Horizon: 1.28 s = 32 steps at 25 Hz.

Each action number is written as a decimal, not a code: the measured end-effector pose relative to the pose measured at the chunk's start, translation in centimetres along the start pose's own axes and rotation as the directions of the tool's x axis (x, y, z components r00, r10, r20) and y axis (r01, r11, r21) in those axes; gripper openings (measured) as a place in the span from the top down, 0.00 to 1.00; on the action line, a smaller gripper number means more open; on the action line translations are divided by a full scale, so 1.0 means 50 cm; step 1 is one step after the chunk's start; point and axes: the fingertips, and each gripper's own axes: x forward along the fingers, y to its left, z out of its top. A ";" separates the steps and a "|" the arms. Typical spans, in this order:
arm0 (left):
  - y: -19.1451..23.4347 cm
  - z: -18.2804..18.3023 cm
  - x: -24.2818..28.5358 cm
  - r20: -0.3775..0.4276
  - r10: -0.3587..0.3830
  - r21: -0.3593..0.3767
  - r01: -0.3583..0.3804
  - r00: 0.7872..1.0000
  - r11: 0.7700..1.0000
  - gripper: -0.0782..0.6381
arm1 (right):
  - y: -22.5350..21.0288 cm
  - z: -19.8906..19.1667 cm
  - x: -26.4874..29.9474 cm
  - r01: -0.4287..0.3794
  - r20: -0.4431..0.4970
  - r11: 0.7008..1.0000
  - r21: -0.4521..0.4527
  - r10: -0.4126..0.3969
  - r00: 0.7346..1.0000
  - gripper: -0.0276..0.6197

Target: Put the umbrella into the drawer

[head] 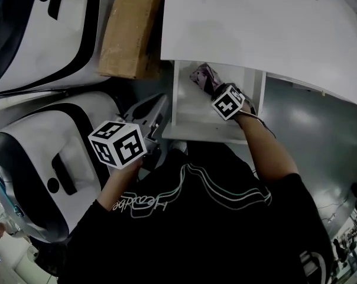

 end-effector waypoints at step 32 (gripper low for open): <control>-0.163 -0.053 -0.208 0.043 -0.177 0.199 0.165 0.983 0.966 0.86 | 0.163 0.076 -0.587 0.052 0.625 0.950 0.308 -0.243 0.742 0.65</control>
